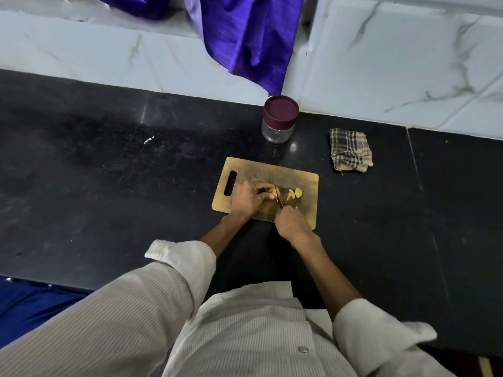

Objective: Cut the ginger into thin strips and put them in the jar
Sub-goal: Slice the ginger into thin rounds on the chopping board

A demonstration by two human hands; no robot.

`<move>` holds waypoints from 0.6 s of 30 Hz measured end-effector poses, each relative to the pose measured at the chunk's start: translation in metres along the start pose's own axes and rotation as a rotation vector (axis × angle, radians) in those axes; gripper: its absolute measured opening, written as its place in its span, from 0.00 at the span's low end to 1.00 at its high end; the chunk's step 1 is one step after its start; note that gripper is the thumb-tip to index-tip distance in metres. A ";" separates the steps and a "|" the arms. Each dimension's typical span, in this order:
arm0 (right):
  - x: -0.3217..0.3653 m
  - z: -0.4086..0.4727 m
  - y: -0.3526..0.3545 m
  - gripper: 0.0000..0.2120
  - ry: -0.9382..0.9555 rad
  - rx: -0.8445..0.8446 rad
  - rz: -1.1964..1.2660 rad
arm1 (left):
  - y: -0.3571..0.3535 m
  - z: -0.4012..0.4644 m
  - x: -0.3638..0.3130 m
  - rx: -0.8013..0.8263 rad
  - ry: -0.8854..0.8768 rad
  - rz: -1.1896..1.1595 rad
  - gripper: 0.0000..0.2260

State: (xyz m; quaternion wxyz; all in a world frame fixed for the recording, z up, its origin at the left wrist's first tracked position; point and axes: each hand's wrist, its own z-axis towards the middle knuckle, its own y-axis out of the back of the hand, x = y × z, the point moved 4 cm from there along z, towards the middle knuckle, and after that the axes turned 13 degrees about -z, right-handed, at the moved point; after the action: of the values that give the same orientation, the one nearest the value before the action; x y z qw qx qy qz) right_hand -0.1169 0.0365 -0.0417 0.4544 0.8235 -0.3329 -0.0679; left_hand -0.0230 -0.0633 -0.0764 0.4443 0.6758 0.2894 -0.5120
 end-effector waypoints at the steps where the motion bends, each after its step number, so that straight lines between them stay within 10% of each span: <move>1: -0.004 -0.003 -0.005 0.14 -0.007 0.007 -0.004 | 0.000 0.000 0.000 -0.004 0.004 0.001 0.11; 18: -0.026 0.000 -0.012 0.14 -0.058 0.093 0.231 | 0.002 0.001 0.003 0.024 0.022 -0.011 0.12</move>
State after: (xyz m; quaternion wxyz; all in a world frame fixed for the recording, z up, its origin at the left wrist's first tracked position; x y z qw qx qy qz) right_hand -0.1314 0.0568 -0.0562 0.4108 0.7974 -0.4414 -0.0232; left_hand -0.0207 -0.0652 -0.0791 0.4302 0.6848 0.2919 -0.5106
